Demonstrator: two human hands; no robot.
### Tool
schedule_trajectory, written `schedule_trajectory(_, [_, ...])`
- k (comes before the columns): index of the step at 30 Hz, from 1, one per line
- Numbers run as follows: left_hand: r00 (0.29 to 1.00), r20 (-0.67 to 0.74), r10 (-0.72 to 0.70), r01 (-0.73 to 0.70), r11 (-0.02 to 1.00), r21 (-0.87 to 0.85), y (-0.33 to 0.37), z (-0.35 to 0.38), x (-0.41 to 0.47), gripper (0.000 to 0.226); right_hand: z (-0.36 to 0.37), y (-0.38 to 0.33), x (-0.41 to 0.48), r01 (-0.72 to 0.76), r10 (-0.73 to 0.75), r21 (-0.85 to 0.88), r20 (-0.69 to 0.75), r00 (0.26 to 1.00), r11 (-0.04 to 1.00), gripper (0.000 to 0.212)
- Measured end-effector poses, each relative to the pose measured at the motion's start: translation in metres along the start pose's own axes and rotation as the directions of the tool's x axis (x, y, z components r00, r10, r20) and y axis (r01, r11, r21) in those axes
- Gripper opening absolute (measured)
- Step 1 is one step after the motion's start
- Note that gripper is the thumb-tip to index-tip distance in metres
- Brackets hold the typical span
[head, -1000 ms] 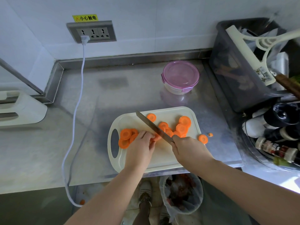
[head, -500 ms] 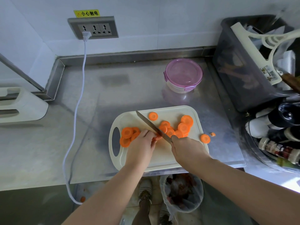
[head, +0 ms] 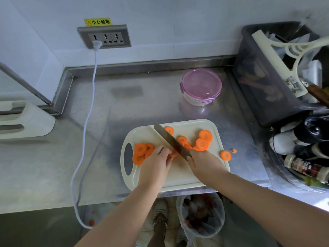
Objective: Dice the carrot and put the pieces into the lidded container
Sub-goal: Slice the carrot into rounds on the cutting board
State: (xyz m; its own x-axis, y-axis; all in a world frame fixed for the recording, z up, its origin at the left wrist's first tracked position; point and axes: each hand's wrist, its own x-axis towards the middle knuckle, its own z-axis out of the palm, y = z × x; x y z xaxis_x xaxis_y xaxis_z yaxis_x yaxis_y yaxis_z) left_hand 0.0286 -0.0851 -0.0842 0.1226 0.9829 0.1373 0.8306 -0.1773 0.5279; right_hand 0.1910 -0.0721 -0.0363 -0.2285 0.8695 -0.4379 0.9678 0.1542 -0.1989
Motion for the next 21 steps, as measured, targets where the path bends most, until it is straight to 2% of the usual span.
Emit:
schedule_trajectory(4, [0.998,-0.055,0.011,-0.011,1.0,0.011,0.0,0.001,0.001,0.014,-0.015,-0.001,-0.014,0.034,-0.034,0.021,-0.032,0.999,0.999,0.018])
schedule_trajectory(7, [0.997,-0.072,0.014,-0.014,1.0,0.005,0.0,0.002,0.002,0.015,-0.018,-0.002,-0.019,0.039,-0.039,-0.01,-0.016,0.999,0.999,0.022])
schedule_trajectory(21, [0.999,-0.023,-0.023,0.023,1.0,0.011,0.002,0.001,0.001,0.008,-0.013,-0.005,-0.021,0.039,-0.039,-0.143,-0.001,0.999,0.989,0.019])
